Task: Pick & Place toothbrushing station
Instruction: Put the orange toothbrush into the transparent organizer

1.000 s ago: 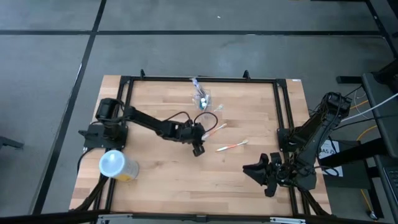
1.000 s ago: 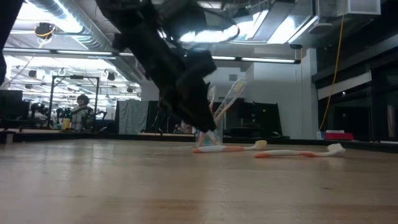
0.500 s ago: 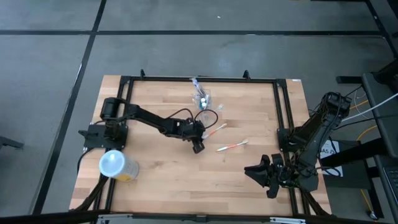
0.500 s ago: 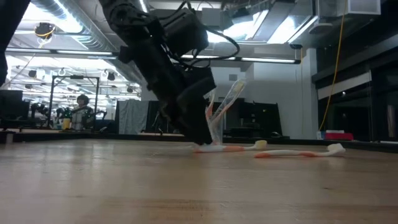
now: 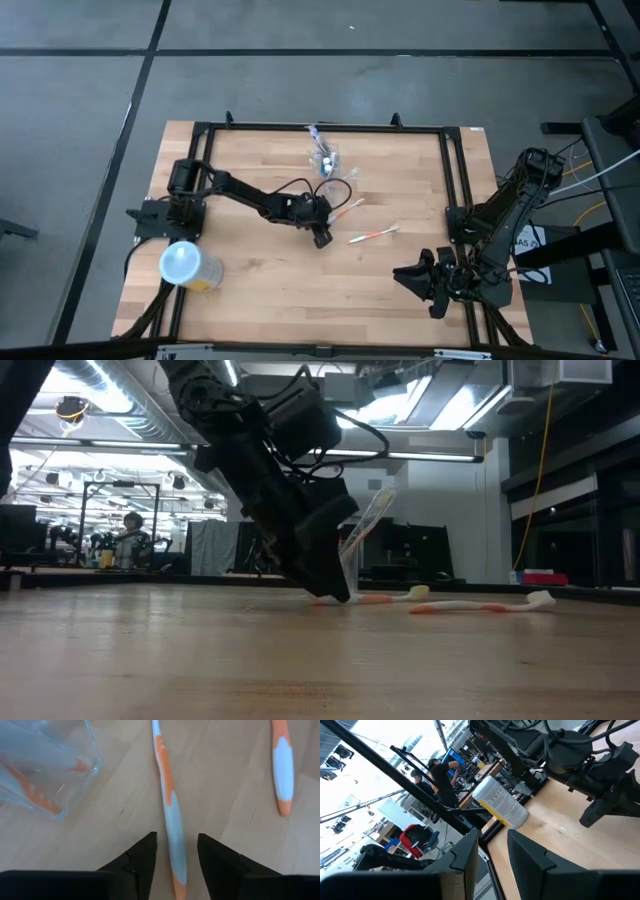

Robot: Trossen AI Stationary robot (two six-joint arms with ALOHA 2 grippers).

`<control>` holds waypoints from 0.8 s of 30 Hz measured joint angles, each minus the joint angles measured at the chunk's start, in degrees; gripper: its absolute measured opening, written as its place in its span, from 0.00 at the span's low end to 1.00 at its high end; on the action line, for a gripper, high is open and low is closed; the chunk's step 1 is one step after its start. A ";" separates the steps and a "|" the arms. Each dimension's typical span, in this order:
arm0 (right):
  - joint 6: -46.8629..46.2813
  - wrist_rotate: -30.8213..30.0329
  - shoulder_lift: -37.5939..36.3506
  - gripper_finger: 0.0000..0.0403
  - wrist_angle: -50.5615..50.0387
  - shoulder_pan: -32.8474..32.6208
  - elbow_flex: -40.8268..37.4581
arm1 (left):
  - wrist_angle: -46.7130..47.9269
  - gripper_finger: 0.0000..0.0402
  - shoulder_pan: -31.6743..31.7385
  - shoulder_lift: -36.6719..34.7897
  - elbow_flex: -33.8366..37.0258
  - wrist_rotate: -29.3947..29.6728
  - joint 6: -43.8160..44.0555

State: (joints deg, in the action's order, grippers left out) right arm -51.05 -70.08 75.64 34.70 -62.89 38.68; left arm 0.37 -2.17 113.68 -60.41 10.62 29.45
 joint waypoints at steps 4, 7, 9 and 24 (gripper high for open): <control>-0.05 0.00 0.00 0.27 0.02 0.00 0.00 | 2.17 0.29 -1.18 0.44 -0.14 2.51 1.69; -0.11 0.00 0.00 0.27 0.00 0.00 0.00 | 3.17 0.22 -2.05 0.54 -0.17 4.54 2.21; 0.02 0.00 0.00 0.27 -0.01 0.00 0.00 | 3.46 0.17 -2.38 0.56 -0.17 4.99 2.91; -0.04 0.00 0.00 0.27 0.52 0.00 0.00 | 1.61 0.04 -7.19 -1.60 0.54 6.61 10.37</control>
State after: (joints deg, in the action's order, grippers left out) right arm -51.09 -70.08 75.64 35.23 -62.89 38.68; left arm 1.98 -9.36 112.09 -59.87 17.23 39.82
